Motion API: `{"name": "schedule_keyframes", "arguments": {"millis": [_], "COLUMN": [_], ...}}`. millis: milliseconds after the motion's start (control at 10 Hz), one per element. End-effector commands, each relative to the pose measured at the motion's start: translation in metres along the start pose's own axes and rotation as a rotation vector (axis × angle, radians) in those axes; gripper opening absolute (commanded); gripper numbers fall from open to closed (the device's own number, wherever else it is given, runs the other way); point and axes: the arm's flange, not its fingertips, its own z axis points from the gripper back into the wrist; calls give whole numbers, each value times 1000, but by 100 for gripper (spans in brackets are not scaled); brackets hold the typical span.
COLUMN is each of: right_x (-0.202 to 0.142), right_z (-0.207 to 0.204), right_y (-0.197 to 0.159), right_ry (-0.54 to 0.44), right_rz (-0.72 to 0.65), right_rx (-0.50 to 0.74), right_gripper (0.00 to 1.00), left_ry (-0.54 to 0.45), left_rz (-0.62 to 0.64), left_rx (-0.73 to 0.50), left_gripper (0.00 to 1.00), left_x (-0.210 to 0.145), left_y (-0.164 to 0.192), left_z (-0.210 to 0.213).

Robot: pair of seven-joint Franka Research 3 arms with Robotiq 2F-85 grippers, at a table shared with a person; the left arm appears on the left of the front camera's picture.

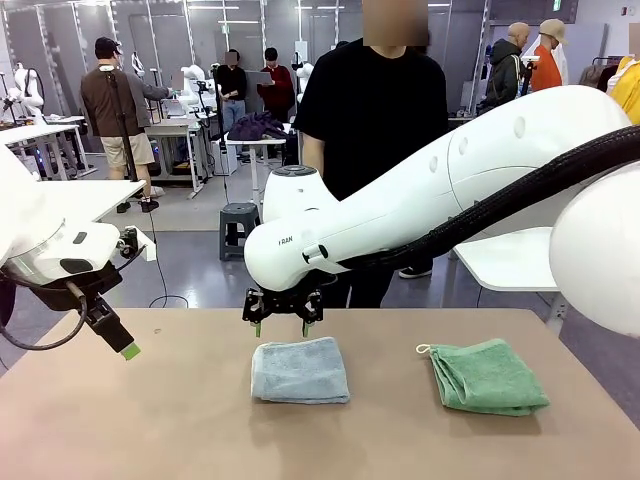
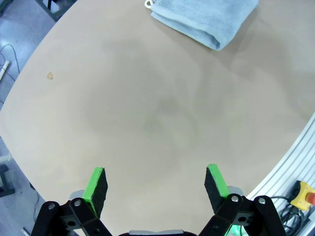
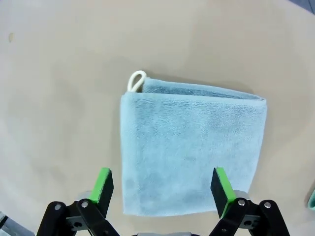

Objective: Fold the towels and place them in the basket.
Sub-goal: Stack the folded Towel with hook on the right side of the table.

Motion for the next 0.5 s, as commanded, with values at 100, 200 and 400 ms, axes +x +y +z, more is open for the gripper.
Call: {"name": "schedule_keyframes", "arguments": {"millis": [100,200,400], "right_x": [-38,-45,-49], "right_z": [73,82,79], "right_y": [-38,-59,-105], "right_ry": [-37,-49,-35], "right_rz": [22,11,-40], "right_rx": [113,138,263], "right_gripper": [100,100,100], "left_ry": [12,12,12], "left_rz": [11,11,11], "left_rx": [10,10,10], "left_gripper": [100,100,100], "left_x": [2,2,2], "left_y": [-1,-1,-1], "left_z": [0,0,0]}}
